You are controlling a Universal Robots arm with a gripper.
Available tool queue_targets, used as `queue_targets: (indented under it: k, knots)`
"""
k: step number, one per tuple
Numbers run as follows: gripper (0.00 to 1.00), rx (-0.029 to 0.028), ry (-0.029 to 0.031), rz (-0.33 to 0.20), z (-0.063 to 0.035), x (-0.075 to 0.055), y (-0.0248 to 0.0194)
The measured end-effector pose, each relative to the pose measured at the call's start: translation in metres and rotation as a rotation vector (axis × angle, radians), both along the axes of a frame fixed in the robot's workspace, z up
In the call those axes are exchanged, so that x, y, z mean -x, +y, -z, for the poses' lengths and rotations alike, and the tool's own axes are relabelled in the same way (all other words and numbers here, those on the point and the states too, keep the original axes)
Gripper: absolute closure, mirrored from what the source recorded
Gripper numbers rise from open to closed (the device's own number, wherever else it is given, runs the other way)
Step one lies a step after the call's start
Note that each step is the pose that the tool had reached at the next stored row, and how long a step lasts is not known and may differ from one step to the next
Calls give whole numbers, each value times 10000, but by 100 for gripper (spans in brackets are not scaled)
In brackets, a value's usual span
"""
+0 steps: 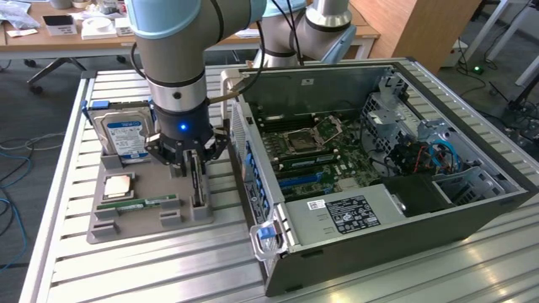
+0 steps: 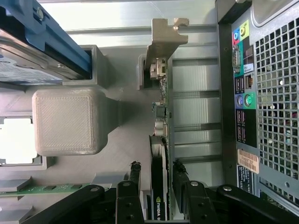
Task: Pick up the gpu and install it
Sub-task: 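Pick up the gpu and move the gpu toward the slot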
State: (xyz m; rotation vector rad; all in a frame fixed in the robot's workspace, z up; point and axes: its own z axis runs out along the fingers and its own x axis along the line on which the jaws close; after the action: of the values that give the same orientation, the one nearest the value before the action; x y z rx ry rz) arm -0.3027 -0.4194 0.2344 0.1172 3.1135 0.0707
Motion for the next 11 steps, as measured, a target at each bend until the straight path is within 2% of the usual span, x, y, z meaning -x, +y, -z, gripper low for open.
queue_targets:
  k: [11]
  knots:
    - [58, 2, 1, 0, 11, -10, 0]
